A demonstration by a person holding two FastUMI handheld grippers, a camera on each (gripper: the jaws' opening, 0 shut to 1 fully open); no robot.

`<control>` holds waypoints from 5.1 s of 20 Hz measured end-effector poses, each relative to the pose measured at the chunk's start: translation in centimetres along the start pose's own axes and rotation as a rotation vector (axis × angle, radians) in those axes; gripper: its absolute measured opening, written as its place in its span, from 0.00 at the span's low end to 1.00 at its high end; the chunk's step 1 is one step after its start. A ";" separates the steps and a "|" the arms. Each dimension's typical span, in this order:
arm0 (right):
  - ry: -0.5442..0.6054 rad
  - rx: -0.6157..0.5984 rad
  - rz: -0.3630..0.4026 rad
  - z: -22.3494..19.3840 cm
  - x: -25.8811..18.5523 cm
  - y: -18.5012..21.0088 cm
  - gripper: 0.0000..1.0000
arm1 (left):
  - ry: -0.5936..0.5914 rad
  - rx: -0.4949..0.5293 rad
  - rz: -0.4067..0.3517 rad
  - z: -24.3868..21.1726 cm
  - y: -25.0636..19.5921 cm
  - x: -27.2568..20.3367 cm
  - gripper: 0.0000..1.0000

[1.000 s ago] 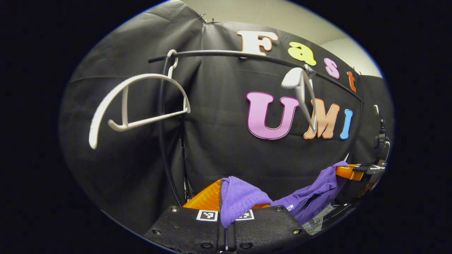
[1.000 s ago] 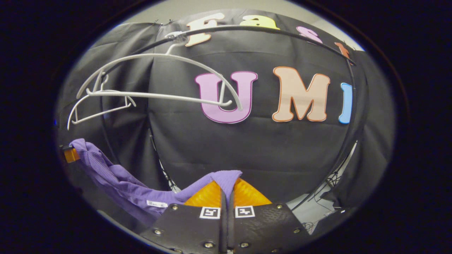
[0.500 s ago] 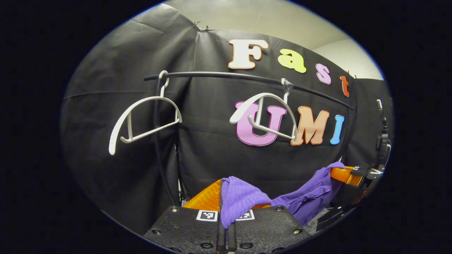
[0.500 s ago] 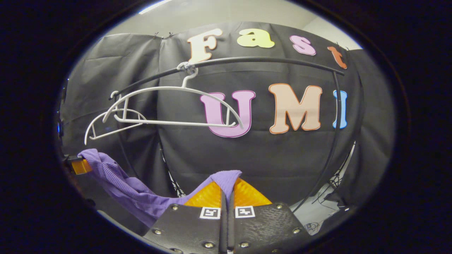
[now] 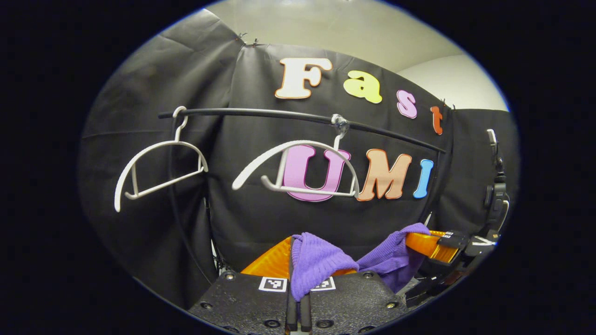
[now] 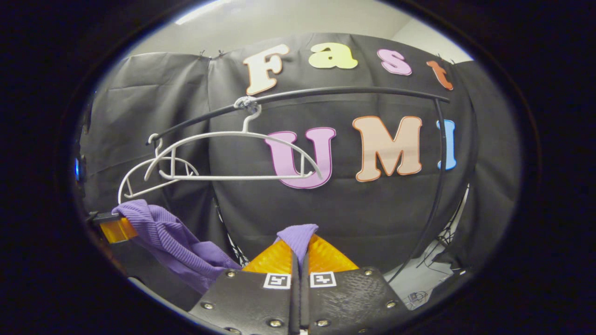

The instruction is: Grasp the clothes on the hanger with both hands and then place them into the laundry hamper below.

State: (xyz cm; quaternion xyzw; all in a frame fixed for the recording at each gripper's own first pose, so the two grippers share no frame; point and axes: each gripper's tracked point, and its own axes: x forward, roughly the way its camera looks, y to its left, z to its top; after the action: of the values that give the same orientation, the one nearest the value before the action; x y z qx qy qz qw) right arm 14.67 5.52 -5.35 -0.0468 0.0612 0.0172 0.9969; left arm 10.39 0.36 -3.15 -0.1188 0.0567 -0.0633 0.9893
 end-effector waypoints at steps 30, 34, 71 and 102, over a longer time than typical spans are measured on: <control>0.213 -0.006 -0.275 -15.0 16.7 -9.1 0.01 | 0.204 0.142 -0.102 -19.4 -4.2 21.0 0.04; 0.312 -0.011 -0.291 -21.9 18.2 -9.7 0.00 | 0.296 0.179 -0.077 -25.9 -4.2 23.6 0.05; 0.516 -0.114 -0.284 -28.2 10.2 -11.4 0.98 | 0.654 0.234 -0.033 -35.8 1.1 15.4 0.98; 0.151 -0.036 -0.151 -4.8 -1.6 -7.2 0.96 | 0.164 0.156 0.096 -7.0 -2.9 4.2 0.98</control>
State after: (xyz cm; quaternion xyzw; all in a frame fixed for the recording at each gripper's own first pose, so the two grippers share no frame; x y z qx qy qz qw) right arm 12.75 -2.16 -9.26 -0.0704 0.1321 -0.0607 0.9869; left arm 13.36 -4.58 -9.61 -0.0330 0.1377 -0.0298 0.9895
